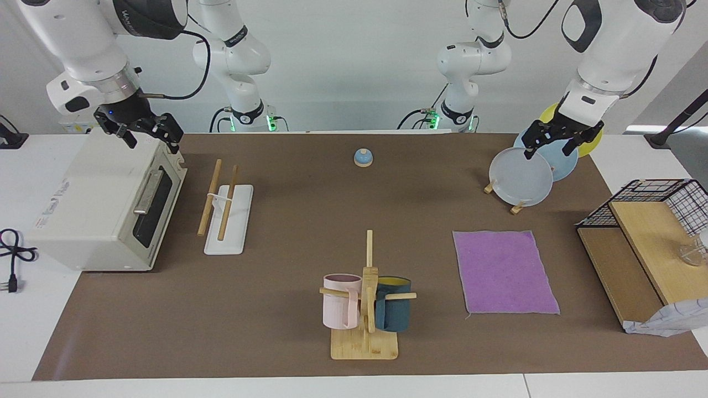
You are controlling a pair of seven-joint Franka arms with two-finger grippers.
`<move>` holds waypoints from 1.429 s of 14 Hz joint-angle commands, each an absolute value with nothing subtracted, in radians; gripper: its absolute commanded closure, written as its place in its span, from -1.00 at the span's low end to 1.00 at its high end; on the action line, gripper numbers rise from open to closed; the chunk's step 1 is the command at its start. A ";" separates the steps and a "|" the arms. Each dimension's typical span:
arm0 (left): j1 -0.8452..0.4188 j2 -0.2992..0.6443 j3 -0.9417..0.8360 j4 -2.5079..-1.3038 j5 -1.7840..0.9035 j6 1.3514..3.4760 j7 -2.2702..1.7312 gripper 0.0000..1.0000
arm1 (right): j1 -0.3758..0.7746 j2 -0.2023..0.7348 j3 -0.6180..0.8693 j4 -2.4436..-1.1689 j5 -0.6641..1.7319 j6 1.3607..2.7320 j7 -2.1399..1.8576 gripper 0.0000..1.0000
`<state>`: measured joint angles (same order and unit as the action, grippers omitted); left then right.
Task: Fold towel and hang on rack
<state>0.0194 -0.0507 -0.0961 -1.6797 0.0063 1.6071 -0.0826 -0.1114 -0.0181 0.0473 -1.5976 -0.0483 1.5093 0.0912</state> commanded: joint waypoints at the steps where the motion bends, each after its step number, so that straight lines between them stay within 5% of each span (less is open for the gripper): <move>1: 0.029 -0.052 -0.101 -1.671 -0.008 1.595 -0.071 -1.00 | -0.120 -0.020 0.057 -1.598 -0.043 1.523 0.100 -1.00; 12: 0.032 -0.055 -0.098 -1.680 -0.008 1.594 -0.083 -1.00 | -0.120 -0.021 0.064 -1.603 -0.031 1.517 0.098 -1.00; 20: 0.098 -0.072 -0.095 -1.814 -0.008 1.765 -0.080 -1.00 | -0.118 -0.028 0.063 -1.611 -0.029 1.505 0.095 -1.00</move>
